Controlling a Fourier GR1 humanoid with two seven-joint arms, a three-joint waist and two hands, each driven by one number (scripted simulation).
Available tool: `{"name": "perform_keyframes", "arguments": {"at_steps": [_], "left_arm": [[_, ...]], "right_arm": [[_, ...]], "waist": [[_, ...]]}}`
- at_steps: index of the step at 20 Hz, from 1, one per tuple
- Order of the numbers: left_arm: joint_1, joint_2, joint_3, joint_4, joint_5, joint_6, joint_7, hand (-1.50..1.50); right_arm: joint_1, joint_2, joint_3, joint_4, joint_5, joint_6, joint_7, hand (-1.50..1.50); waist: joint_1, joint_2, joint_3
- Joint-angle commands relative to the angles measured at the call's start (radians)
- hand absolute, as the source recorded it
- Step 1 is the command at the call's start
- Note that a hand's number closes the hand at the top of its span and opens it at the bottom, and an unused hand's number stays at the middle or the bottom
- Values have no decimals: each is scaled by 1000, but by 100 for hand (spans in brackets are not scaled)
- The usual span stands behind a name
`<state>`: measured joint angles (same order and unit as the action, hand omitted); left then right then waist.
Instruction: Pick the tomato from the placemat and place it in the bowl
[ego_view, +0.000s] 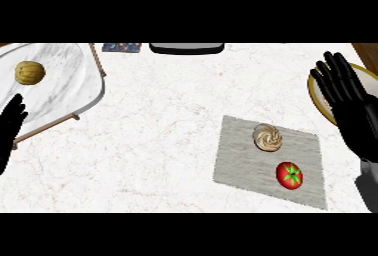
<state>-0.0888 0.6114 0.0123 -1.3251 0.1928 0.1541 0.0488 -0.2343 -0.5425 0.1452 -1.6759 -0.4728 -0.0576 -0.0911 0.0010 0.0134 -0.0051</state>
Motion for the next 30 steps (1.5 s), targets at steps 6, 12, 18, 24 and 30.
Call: {"name": "perform_keyframes", "arguments": {"at_steps": [6,12,18,24,30], "left_arm": [[-96,-207,36,-151,235,-108,-113,0],[-50,-276,-13,-169,237,-122,-124,0],[-44,-257,-6,-243,239,-116,-59,0],[-81,-275,-35,-236,229,-122,-62,0],[-93,-283,-33,-201,231,-135,-72,0]], "right_arm": [[83,35,10,142,-78,8,159,-150],[166,-39,12,282,291,-262,100,-150],[46,-201,53,276,447,-203,230,-150],[-62,-398,223,315,457,202,483,-150],[-195,-422,329,277,302,612,714,-150]], "waist": [[7,-13,3],[-1,-13,5],[7,-15,4],[50,-7,-2],[54,-5,-1]]}}
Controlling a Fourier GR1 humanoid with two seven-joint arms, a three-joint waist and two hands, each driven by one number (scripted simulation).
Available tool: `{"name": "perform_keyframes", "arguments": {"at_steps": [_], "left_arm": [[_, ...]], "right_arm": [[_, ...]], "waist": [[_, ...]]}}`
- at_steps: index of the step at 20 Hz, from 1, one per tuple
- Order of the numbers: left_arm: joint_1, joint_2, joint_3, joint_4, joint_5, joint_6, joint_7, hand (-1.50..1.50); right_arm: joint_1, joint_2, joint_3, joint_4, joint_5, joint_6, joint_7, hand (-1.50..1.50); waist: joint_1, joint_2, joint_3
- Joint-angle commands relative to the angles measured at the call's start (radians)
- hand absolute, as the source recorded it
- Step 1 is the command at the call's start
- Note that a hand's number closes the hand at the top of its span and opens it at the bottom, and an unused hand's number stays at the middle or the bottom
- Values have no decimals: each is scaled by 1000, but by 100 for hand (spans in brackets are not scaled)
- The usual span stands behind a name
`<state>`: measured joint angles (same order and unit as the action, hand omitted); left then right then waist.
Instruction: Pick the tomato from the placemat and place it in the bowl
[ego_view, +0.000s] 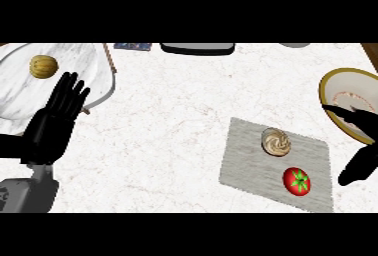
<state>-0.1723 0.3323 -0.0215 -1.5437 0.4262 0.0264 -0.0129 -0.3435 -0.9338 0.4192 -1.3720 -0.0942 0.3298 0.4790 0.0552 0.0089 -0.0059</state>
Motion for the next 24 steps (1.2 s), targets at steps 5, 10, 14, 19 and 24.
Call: {"name": "perform_keyframes", "arguments": {"at_steps": [5,10,14,19,24], "left_arm": [[28,-19,19,-20,-18,18,-12,0],[97,3,58,-66,-9,-31,-6,0],[63,-27,40,-96,-27,9,69,0],[67,-25,76,-115,-26,13,77,0],[50,-6,107,-93,-13,-37,98,0]], "right_arm": [[-239,67,6,-12,-204,343,371,-150],[-197,150,-33,-122,-226,296,539,-150],[-136,161,-59,-72,-163,303,463,-150],[1,183,-39,-315,-167,220,572,-150],[30,195,-95,-251,52,200,381,-150]], "waist": [[-37,-9,5],[-53,-12,5],[-54,-10,6],[-62,-14,6],[-56,-10,6]]}}
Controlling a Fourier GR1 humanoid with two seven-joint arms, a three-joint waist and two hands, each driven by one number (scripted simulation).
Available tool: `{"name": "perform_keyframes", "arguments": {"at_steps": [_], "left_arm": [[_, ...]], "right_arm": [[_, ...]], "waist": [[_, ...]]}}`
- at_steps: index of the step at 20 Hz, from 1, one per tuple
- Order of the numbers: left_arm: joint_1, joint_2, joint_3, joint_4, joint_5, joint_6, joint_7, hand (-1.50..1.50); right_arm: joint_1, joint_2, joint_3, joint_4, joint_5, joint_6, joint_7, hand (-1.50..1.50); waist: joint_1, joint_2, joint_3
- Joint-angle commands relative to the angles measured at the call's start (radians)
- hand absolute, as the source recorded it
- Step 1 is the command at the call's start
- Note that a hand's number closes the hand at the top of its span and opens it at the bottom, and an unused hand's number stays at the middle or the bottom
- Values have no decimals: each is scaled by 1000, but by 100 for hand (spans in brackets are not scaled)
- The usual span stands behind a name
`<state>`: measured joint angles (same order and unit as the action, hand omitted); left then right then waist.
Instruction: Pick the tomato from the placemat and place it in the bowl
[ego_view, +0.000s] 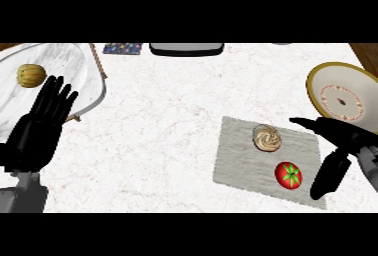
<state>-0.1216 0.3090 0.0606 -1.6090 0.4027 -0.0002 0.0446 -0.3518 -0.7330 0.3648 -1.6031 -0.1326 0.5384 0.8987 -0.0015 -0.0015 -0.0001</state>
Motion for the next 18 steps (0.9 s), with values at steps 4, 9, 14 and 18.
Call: {"name": "perform_keyframes", "arguments": {"at_steps": [4,9,14,18], "left_arm": [[47,-16,30,-58,-9,-16,13,0],[-55,-12,66,113,-16,-81,-40,0],[41,-65,35,-24,-61,-43,-13,0],[-28,-54,67,28,-57,-53,15,0]], "right_arm": [[141,39,-46,-27,218,-13,-140,-150],[200,138,-36,-107,302,-55,-95,-150],[124,211,-54,59,389,35,-146,-150],[100,257,-73,162,479,36,-228,-150]], "waist": [[3,0,0],[-4,1,0],[6,1,0],[5,2,0]]}}
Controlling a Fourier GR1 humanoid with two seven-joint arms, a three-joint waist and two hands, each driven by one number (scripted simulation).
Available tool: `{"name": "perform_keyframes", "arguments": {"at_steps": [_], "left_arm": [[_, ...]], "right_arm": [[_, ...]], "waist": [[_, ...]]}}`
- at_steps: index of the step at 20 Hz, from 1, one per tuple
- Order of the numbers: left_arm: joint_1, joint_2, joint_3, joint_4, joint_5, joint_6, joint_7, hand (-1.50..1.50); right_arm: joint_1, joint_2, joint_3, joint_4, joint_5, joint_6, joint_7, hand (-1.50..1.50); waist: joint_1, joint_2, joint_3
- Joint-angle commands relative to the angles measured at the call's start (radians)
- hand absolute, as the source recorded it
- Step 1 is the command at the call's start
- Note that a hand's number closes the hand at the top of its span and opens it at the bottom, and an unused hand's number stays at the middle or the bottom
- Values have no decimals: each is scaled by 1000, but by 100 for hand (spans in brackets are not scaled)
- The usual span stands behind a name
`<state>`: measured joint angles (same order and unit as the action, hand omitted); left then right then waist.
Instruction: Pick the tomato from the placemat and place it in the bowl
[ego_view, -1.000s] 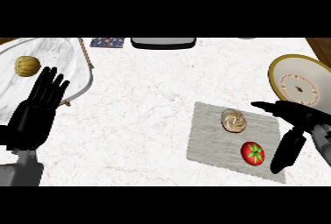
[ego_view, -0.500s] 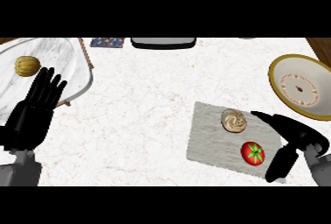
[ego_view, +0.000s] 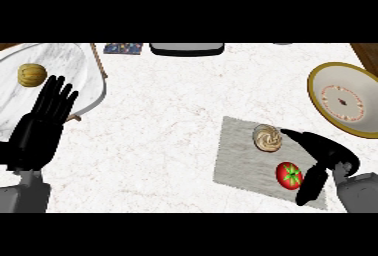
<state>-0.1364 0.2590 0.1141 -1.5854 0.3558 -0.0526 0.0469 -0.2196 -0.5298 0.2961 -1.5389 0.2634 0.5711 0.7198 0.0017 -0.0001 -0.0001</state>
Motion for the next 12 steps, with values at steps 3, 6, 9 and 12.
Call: {"name": "perform_keyframes", "arguments": {"at_steps": [3,6,9,12], "left_arm": [[9,-31,15,78,-37,-32,-80,0],[48,-48,3,-16,-33,-25,-29,0],[41,-4,42,-65,1,-34,46,0],[-54,-31,14,13,-38,11,51,0]], "right_arm": [[50,22,-37,60,93,37,-111,-150],[35,83,-30,108,154,25,-107,-150],[-12,83,-25,107,174,81,-92,150],[-12,51,36,79,237,77,-194,150]], "waist": [[-3,0,0],[0,0,0],[3,-1,0],[-1,0,0]]}}
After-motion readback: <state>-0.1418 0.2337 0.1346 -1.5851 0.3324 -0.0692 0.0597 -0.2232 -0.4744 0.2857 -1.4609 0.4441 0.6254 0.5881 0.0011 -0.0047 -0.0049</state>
